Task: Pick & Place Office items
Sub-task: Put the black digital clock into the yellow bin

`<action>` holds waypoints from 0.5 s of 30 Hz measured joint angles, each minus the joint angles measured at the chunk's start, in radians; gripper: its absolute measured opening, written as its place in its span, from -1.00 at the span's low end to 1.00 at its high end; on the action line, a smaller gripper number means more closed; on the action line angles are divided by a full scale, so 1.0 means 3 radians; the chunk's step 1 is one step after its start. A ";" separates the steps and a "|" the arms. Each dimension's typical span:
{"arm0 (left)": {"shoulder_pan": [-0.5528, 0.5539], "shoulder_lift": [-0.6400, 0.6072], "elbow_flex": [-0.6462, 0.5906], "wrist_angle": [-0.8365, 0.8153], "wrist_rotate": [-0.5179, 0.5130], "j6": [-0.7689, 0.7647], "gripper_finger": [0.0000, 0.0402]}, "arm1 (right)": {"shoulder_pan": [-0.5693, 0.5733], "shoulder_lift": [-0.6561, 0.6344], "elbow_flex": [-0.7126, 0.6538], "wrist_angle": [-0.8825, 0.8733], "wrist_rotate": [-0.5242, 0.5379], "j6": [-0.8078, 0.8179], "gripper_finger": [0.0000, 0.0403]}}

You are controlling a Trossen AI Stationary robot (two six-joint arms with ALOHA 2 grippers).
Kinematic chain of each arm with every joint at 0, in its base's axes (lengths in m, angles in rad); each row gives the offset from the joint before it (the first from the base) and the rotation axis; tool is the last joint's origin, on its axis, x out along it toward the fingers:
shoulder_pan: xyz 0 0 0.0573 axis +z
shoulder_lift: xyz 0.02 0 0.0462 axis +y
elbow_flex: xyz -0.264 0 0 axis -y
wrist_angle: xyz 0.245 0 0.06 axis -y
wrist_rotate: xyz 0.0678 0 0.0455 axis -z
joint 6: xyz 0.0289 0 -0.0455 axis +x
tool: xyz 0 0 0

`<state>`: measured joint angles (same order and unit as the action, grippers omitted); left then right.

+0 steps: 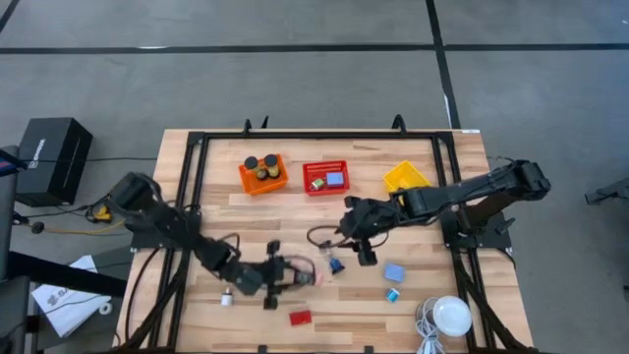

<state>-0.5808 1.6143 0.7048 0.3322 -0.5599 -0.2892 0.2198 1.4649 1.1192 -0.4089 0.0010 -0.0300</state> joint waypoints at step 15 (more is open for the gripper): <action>0.0799 -0.0414 0.0000 -0.0091 -0.0106 0.0544 -0.18 | -0.0042 0.0167 0.0014 0.0266 0.0452 -0.0440 -0.04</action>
<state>-0.3410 1.4902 0.7048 0.3050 -0.5917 -0.1258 0.2072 1.5150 1.1233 -0.3291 0.1366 -0.1619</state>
